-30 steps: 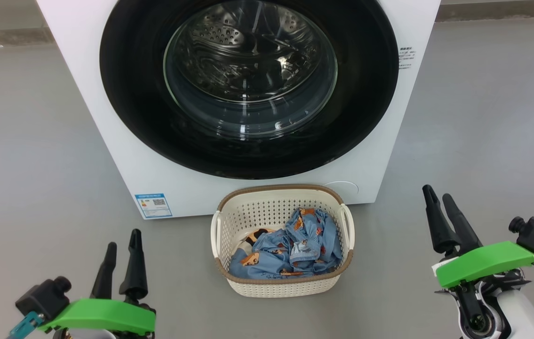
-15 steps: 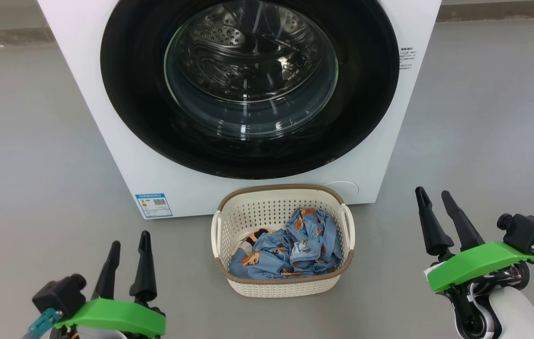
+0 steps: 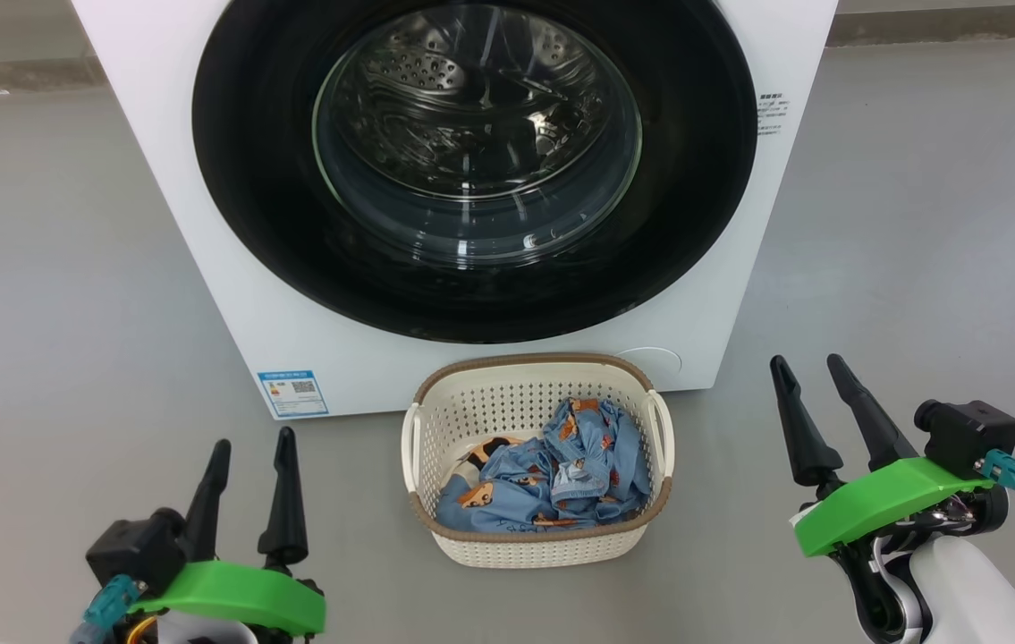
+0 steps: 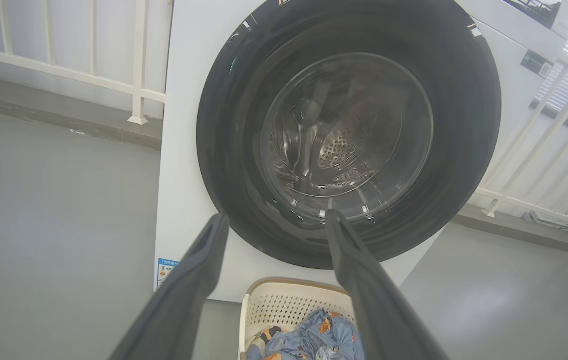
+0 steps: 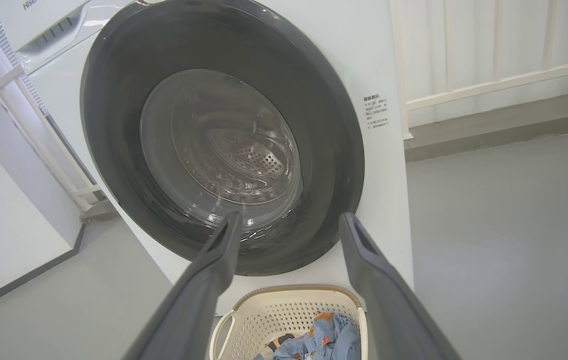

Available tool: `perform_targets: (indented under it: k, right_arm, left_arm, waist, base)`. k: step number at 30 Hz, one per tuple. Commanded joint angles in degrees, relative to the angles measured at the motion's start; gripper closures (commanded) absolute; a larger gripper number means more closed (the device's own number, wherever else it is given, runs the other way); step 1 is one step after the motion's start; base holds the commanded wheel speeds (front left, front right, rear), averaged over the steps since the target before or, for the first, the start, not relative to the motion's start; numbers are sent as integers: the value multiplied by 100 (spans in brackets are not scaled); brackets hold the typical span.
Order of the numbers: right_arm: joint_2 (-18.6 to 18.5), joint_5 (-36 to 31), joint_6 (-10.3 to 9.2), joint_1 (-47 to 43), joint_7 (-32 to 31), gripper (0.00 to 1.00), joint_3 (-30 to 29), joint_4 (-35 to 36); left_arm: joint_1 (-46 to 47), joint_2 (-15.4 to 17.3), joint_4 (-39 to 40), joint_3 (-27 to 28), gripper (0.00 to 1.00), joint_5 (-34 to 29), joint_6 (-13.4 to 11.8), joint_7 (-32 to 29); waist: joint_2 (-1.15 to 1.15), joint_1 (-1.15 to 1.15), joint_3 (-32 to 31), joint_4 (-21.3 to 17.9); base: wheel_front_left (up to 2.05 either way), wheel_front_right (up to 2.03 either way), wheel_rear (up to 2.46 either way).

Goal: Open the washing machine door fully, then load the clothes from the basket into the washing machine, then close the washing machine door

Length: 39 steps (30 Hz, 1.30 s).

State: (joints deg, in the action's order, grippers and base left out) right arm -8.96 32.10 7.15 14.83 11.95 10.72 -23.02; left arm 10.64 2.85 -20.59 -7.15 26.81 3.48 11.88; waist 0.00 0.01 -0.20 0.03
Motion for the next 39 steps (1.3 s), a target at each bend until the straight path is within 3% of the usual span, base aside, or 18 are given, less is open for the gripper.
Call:
perform_targets:
  k: [1, 14, 39]
  right_arm:
    - [-73, -170, 31, 283, 100, 0, 124, 88]
    - [-137, -877, 34, 415, 305, 0, 307, -58]
    - [-101, -803, 34, 444, 305, 0, 326, -160]
  left_arm:
    - [280, 82, 105, 113, 0, -223, -16, 97]
    - [313, 65, 64, 74, 0, -963, -56, 312]
    - [331, 29, 119, 201, 0, -902, 53, 312]
  waist:
    - [0, 0, -4, 1]
    - [0, 0, -13, 17]
    - [0, 0, 28, -1]
  base:
    - [0, 0, 0]
    - [0, 0, 0]
    - [0, 0, 0]
